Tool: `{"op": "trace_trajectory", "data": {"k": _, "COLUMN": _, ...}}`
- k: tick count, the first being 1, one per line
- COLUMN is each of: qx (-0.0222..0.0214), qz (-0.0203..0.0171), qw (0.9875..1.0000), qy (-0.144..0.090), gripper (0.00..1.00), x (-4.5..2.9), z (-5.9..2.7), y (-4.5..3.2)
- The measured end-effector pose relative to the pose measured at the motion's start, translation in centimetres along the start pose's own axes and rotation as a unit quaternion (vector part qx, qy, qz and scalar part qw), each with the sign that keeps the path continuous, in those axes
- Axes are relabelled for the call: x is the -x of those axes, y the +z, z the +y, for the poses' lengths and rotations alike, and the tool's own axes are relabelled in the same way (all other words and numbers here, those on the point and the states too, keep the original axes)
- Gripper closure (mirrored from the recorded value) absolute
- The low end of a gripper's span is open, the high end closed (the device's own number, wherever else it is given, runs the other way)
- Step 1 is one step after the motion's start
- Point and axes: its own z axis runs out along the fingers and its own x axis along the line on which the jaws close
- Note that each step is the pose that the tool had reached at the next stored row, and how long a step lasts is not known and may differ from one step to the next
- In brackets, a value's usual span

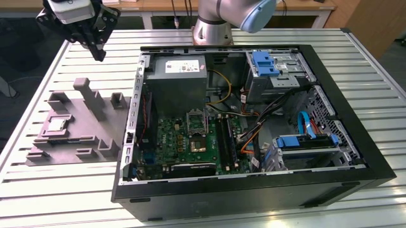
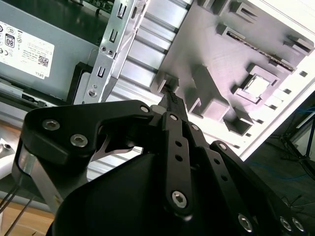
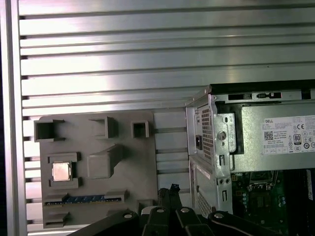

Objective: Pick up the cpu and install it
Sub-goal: 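Reach for the cpu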

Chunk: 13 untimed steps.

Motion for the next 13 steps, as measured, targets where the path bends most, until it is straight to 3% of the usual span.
{"op": "trace_trajectory", "data": {"k": 13, "qx": 0.0000, "qz": 0.0000, "qw": 1.0000, "qy": 0.000, "gripper": 0.89, "x": -0.92, "z": -0.07, "y": -0.01}}
